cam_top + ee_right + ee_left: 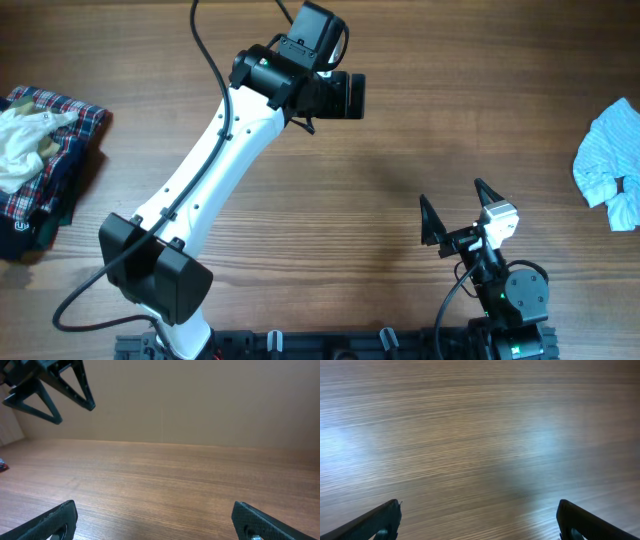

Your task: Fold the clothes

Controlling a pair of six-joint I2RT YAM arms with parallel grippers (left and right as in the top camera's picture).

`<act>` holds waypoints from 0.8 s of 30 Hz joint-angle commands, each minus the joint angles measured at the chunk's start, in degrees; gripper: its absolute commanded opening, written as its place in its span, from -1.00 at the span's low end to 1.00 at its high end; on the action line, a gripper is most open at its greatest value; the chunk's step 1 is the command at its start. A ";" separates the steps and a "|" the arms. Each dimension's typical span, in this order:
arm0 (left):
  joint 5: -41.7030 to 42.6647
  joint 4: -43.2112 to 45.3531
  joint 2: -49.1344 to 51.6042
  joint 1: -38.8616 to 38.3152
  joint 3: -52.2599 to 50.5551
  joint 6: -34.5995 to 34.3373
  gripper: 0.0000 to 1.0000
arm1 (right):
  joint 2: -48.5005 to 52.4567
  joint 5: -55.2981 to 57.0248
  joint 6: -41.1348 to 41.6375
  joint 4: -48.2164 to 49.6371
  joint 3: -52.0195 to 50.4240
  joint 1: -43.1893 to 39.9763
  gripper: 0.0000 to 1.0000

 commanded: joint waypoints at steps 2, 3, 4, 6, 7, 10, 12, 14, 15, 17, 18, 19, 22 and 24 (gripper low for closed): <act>-5.18 -1.22 -3.87 -0.68 0.04 0.33 1.00 | -0.50 -0.63 0.79 0.20 -0.13 0.07 0.99; -5.18 -1.22 -5.62 -0.68 0.00 0.33 0.99 | -0.52 -0.63 0.79 0.20 -0.13 0.07 1.00; -5.18 -1.22 -7.80 -0.68 0.00 0.31 0.99 | -0.50 -0.66 0.76 0.20 -0.15 0.07 0.99; -5.16 -1.51 -11.78 -0.68 -0.04 0.31 0.99 | -0.52 -0.63 0.79 0.20 -0.15 0.07 0.99; -5.16 -1.99 -14.32 -0.68 -0.07 0.31 0.99 | -0.52 -0.63 0.79 0.20 -0.15 0.07 0.99; -5.55 -3.17 -22.32 -0.50 -1.92 0.35 0.99 | -0.50 -0.63 0.79 0.20 -0.13 0.07 0.99; -8.26 -3.13 -30.16 -0.50 -6.75 0.35 0.99 | -0.50 -0.63 0.79 0.20 -0.13 0.07 0.99; -8.22 -2.71 -38.82 0.74 -15.69 0.31 1.00 | -0.52 -0.63 0.79 0.20 -0.13 0.07 1.00; -8.24 -1.88 -41.81 1.62 -20.04 0.33 0.99 | -0.50 -0.63 0.79 0.20 -0.13 0.07 1.00; -8.22 3.54 -48.74 3.67 -32.09 0.31 1.00 | -0.52 -0.63 0.81 0.20 -0.13 0.07 0.99; -8.24 7.21 -51.54 4.24 -37.79 0.33 0.99 | -0.52 -0.63 0.79 0.20 -0.13 0.07 0.99; -8.24 12.44 -55.34 4.85 -45.27 0.33 1.00 | -0.52 -0.63 0.79 0.20 -0.15 0.07 0.99; -8.22 23.71 -62.29 5.18 -60.67 0.31 0.99 | -0.50 -0.63 0.76 0.20 -0.15 0.07 0.99; -8.22 32.48 -66.29 5.18 -70.10 0.31 0.99 | -0.50 -0.63 0.79 0.20 -0.15 0.07 0.99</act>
